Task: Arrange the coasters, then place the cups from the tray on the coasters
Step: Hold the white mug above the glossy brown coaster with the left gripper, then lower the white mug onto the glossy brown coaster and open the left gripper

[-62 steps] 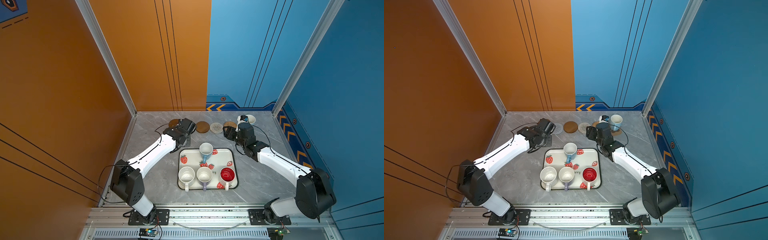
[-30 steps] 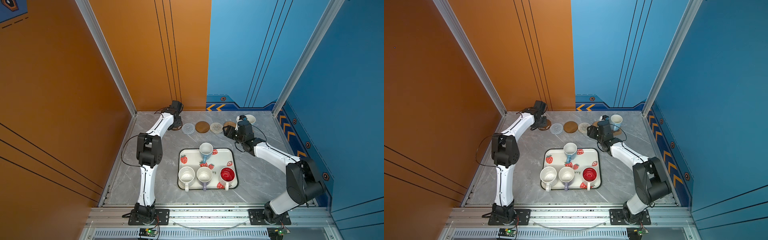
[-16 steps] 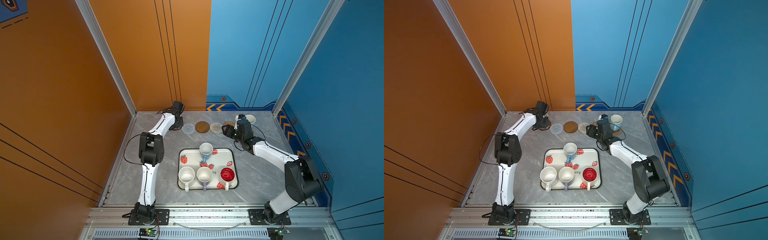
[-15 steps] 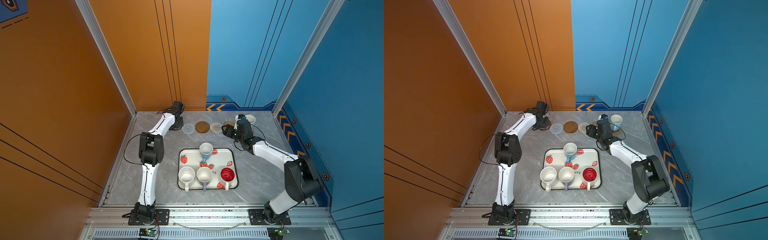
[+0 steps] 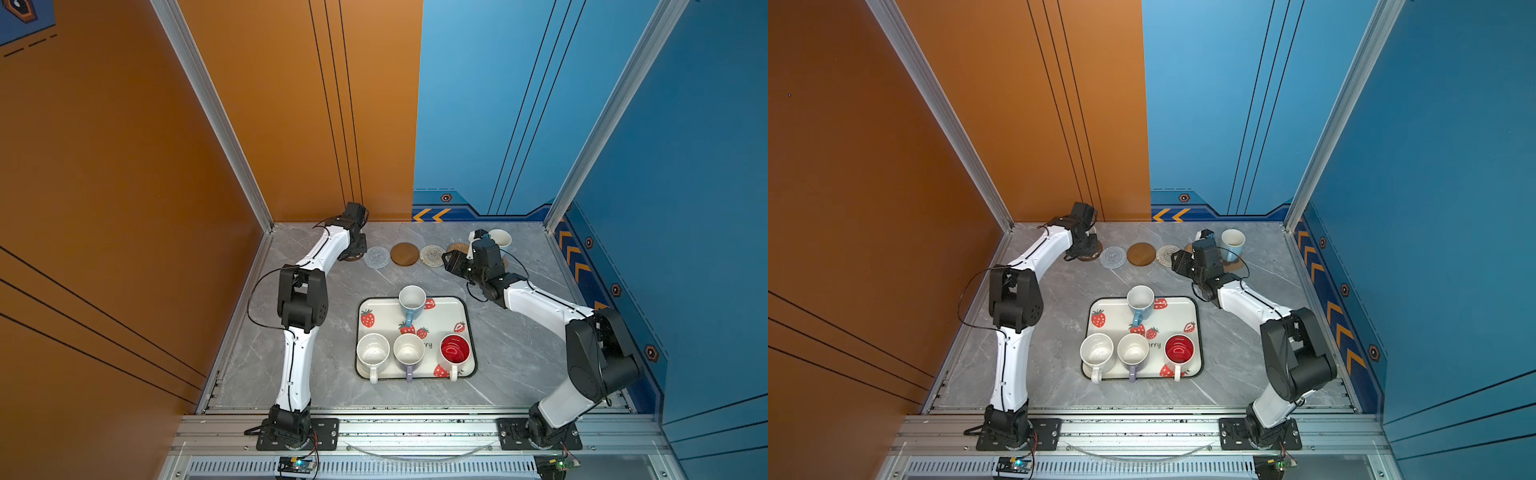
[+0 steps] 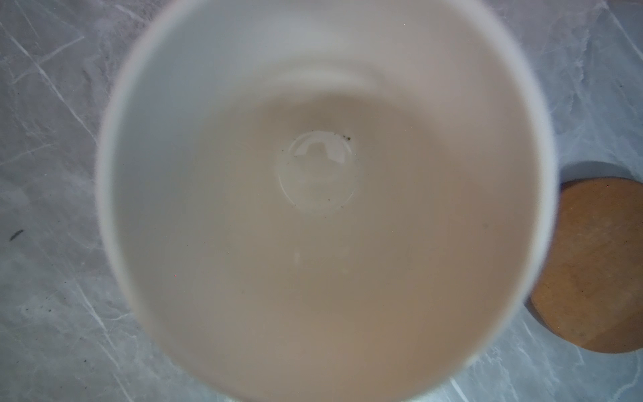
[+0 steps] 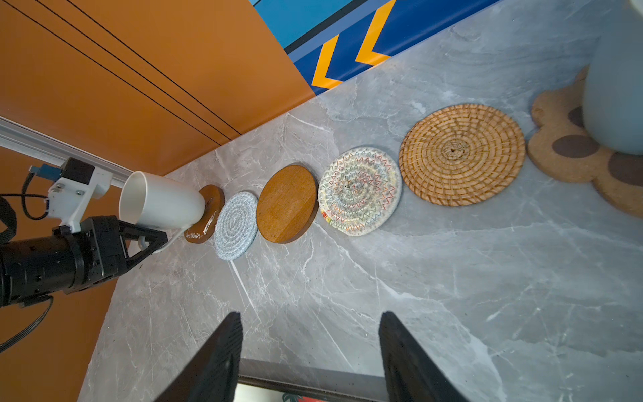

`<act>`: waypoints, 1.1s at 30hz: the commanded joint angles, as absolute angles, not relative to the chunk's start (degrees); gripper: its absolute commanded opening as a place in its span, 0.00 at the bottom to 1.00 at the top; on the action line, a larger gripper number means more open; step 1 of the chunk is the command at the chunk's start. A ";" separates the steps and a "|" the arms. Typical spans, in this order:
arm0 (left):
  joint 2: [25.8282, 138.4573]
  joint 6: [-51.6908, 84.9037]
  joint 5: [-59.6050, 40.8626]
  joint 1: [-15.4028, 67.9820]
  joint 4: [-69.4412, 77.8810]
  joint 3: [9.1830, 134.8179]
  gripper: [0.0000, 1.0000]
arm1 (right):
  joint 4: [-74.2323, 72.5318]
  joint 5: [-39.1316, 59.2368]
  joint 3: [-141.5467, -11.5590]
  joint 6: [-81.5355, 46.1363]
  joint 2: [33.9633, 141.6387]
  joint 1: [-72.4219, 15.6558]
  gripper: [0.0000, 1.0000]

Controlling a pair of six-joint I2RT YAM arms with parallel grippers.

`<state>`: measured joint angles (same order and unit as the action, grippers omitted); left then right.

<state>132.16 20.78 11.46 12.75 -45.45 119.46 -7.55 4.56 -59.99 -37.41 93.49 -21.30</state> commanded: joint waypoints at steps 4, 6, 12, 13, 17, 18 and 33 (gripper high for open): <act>131.11 20.39 13.01 12.22 -43.94 118.72 0.00 | -6.50 5.45 -61.97 -38.01 94.05 -21.09 0.61; 130.98 20.39 12.88 12.22 -43.94 118.52 0.00 | -6.51 5.52 -61.94 -37.97 94.11 -21.09 0.61; 131.23 20.57 12.74 12.11 -43.94 118.31 0.00 | -6.44 5.55 -61.93 -38.03 94.04 -21.14 0.61; 131.33 20.57 12.74 12.13 -43.92 118.39 0.00 | -6.42 5.52 -61.97 -38.02 94.00 -21.16 0.61; 131.48 20.70 12.66 12.12 -43.94 118.56 0.00 | -6.39 5.55 -61.91 -38.05 93.87 -21.19 0.61; 131.50 20.74 12.64 12.03 -43.95 118.56 0.00 | -6.42 5.55 -61.93 -37.98 93.89 -21.20 0.61; 131.53 20.65 12.13 11.95 -43.94 118.74 0.26 | -6.42 5.59 -61.59 -37.96 93.37 -21.16 0.62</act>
